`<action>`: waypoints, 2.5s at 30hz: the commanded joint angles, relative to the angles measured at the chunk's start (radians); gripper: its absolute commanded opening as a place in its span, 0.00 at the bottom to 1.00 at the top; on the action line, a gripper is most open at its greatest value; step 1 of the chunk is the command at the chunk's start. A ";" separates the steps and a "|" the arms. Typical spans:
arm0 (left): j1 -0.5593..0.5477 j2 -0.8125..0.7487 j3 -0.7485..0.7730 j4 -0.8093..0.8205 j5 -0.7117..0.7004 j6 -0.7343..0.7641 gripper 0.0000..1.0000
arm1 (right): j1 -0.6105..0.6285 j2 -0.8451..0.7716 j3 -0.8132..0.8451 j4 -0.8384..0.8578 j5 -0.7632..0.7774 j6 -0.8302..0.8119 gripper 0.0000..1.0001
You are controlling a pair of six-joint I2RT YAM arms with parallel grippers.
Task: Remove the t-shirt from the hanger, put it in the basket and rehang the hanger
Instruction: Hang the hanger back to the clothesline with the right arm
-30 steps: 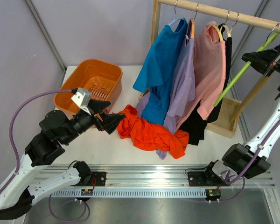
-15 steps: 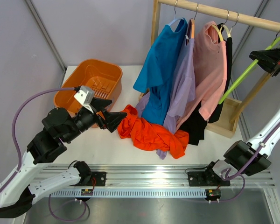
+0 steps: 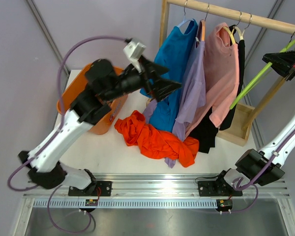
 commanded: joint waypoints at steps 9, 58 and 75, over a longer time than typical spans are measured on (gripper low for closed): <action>-0.094 0.473 0.508 0.087 0.222 -0.182 0.98 | 0.002 -0.130 -0.025 0.176 -0.035 -0.051 0.00; -0.268 0.666 0.637 0.184 0.230 -0.234 0.00 | 0.138 -0.259 -0.203 0.228 -0.032 -0.043 0.11; -0.285 0.651 0.682 0.150 0.038 -0.090 0.00 | 0.154 -0.332 -0.273 0.181 -0.044 -0.087 0.35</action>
